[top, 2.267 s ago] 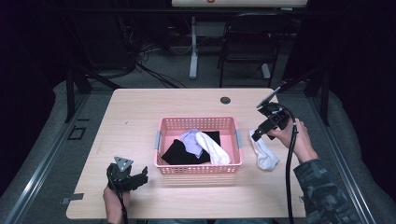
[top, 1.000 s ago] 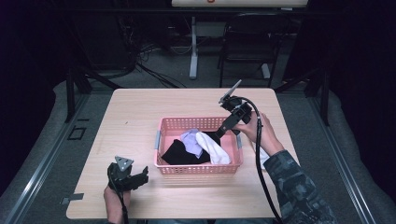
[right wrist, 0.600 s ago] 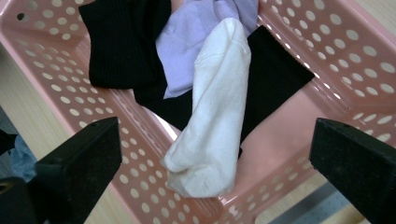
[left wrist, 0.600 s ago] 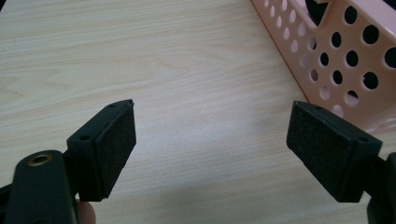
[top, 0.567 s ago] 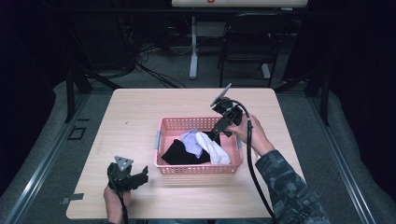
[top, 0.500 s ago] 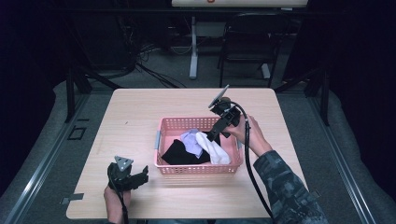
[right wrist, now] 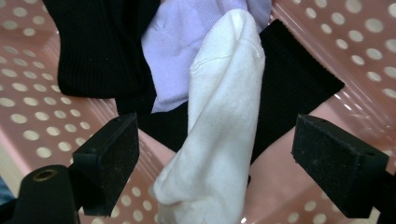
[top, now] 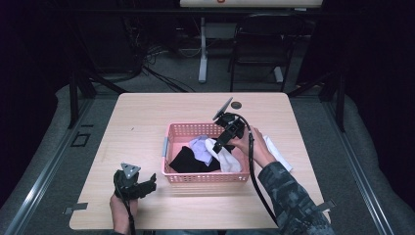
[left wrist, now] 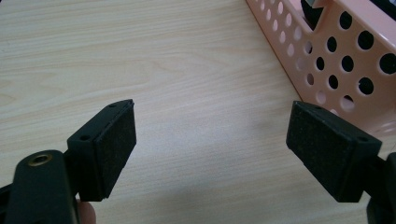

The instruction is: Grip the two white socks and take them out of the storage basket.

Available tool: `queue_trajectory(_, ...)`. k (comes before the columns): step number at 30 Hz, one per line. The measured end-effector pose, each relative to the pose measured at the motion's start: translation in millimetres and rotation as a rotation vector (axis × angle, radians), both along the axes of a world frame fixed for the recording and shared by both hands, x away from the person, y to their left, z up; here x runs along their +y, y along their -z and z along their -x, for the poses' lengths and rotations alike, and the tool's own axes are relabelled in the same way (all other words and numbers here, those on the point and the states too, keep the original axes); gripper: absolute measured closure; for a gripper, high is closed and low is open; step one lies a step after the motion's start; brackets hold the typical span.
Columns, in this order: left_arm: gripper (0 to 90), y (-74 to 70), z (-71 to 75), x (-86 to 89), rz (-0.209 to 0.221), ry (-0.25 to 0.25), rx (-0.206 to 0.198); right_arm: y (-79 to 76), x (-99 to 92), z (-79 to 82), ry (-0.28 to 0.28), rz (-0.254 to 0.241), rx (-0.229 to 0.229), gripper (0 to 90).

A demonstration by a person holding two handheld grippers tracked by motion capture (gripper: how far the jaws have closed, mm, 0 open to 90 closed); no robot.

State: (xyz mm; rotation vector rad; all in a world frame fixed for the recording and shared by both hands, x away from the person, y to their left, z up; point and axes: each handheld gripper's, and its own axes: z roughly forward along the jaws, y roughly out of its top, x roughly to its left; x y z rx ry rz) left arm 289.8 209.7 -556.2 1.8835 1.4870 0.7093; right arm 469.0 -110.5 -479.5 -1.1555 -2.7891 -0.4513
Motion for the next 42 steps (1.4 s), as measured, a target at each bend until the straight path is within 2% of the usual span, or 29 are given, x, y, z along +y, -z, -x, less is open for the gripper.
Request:
queue_trajectory(3,16.0,-0.3,0.3,0.2,-0.004,0.001,0.0,5.9,2.2,-1.0,0.013,0.003,0.014,18.5)
queue_trajectory(5,16.0,-0.2,0.2,0.2,-0.001,-0.001,0.0,15.6,5.2,-3.4,0.0,0.04,0.038,21.2)
queue_trajectory(8,16.0,0.0,-0.3,0.2,-0.002,0.004,0.001,21.5,8.4,-3.9,-0.006,0.058,0.048,22.8)
queue_trajectory(16,16.0,0.0,-0.1,0.3,-0.002,0.005,0.002,38.9,15.1,-5.2,0.013,0.115,0.043,35.8)
queue_trajectory(17,16.0,-0.1,-0.1,0.0,-0.004,0.005,0.001,42.4,15.7,-5.3,0.01,0.131,0.046,49.3)
queue_trajectory(18,16.0,-0.1,-0.1,0.0,-0.004,0.005,0.001,42.4,15.7,-5.3,0.01,0.131,0.046,49.3)
queue_trajectory(19,16.0,-0.3,0.1,0.2,-0.005,0.005,0.002,44.9,16.5,-4.4,0.015,0.131,0.045,64.1)
queue_trajectory(20,16.0,-0.3,0.2,0.2,-0.004,0.002,0.0,43.8,16.5,-4.0,0.017,0.131,0.065,67.8)
queue_trajectory(21,16.0,-0.2,0.2,0.5,-0.001,0.002,0.0,43.8,16.5,-4.0,0.017,0.131,0.065,67.8)
queue_trajectory(22,16.1,0.0,0.0,0.3,0.0,0.0,0.0,42.1,16.3,-3.9,0.013,0.136,0.077,72.4)
queue_trajectory(23,16.0,0.0,0.0,0.2,0.0,0.001,0.0,39.7,15.8,-3.3,0.004,0.141,0.076,76.0)
queue_trajectory(24,16.0,-0.2,0.0,0.2,-0.001,0.003,0.0,38.8,16.3,-1.4,0.024,0.125,0.074,78.1)
queue_trajectory(25,16.0,-0.2,0.0,0.1,0.001,0.002,-0.002,35.1,15.7,-1.5,0.003,0.131,0.075,79.8)
queue_trajectory(29,16.0,-0.4,-0.2,0.6,0.002,0.001,-0.002,20.9,15.5,2.8,0.004,0.118,0.048,81.5)
queue_trajectory(30,16.0,-0.6,0.0,0.6,0.002,0.002,-0.002,13.2,14.6,3.8,0.002,0.11,0.036,81.6)
queue_trajectory(32,16.0,-0.7,0.2,0.5,0.005,0.001,-0.003,8.7,14.1,4.0,-0.005,0.112,0.042,81.6)
queue_trajectory(35,16.0,-1.0,0.3,0.4,0.003,0.001,-0.003,-1.7,13.1,5.3,-0.008,0.108,0.026,81.7)
queue_trajectory(37,16.0,-1.1,0.5,0.1,0.003,0.002,-0.003,-10.7,12.1,6.7,-0.005,0.084,0.021,81.8)
queue_trajectory(42,16.0,-1.1,0.4,0.1,0.004,0.001,-0.003,-22.1,11.0,7.3,-0.009,0.085,0.003,81.8)
